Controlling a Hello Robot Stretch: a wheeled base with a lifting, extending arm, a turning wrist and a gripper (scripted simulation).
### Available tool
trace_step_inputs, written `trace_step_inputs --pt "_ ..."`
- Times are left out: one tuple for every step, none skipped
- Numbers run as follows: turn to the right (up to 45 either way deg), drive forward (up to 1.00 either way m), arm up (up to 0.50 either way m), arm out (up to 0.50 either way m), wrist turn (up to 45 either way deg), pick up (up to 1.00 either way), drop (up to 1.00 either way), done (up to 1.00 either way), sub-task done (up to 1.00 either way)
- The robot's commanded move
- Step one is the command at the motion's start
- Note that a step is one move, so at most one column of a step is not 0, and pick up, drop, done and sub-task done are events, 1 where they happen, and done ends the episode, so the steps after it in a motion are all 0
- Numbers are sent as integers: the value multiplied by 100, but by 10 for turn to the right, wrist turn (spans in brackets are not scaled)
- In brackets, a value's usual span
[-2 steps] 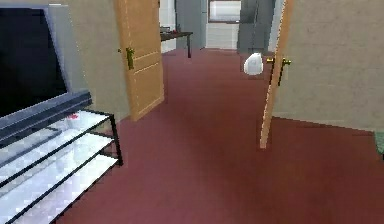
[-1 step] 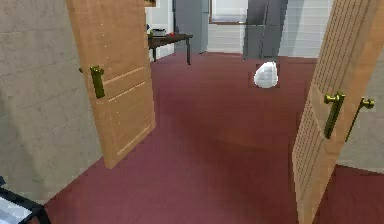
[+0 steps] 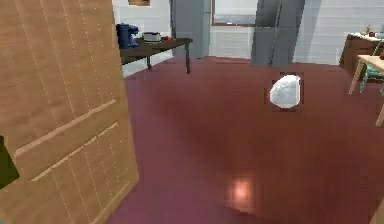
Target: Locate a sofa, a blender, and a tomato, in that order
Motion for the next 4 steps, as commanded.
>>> trace_step_inputs --pt "90 0 0 0 0 0 0 0 0" --pt "0 20 0 0 0 0 0 0 0" --pt "30 0 0 0 0 0 0 0 0" --pt "0 100 0 0 0 0 0 0 0"
